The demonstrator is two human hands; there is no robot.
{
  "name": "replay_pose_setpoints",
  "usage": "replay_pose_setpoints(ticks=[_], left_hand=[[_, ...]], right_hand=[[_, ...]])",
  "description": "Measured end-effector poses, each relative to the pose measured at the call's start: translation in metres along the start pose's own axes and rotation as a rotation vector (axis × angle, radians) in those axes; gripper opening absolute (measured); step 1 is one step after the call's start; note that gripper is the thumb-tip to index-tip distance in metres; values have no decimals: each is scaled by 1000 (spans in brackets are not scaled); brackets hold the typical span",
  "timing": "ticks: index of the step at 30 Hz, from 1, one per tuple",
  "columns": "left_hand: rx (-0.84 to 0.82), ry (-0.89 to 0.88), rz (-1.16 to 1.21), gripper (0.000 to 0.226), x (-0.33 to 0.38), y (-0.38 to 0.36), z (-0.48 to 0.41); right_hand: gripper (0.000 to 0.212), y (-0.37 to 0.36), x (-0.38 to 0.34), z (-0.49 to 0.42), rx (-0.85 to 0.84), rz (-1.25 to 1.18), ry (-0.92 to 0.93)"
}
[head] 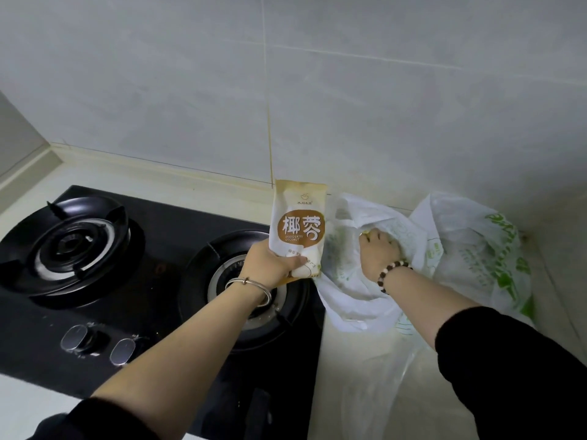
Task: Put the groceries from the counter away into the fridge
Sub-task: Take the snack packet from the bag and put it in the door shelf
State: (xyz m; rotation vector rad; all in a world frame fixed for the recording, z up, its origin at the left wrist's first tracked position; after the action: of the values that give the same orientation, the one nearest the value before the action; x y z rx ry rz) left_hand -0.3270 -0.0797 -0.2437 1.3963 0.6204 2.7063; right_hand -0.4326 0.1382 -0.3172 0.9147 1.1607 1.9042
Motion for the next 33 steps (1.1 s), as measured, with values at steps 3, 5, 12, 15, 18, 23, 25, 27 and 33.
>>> replay_pose_setpoints(ticks=[3,5,12,15,18,23,25,27,33], left_hand=[[-4,12,-7,33,-3,-6,0],[7,9,-24,33,-5,-8,-1],[43,39,-25,34,-8,-4,2],[53,42,-7,32,-10,2,6],[70,56,76,31,-15,14,12],[201,48,139,25,-25,54,28],[261,46,170,23,-32,75,38],[312,40,204,21,-43,98,51],[543,87,304,25,-100,178,116]], right_hand=[[48,1,3,-5,23,28,-7],[40,3,3,-7,34,48,35],[43,37,-31,1,57,115,168],[45,61,-46,11,121,62,225],[33,85,-59,23,173,-107,279],[30,118,-93,40,267,-426,392],[38,129,-113,45,285,-544,408],[43,140,-139,49,310,-601,440],[52,170,-249,84,404,-554,707]])
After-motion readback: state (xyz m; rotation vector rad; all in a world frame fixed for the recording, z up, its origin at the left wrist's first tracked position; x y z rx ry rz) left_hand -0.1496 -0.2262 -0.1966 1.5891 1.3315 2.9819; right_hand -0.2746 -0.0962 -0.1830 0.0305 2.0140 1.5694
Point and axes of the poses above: each hand's wrist, its own z-axis away from the middle knuckle, its own y-axis out of the back of the hand, x = y × z, the point moved 4 cm from there along -z, towards the middle knuckle, and after that the axes turned 15 degrees about y, right-handed, at the moved point
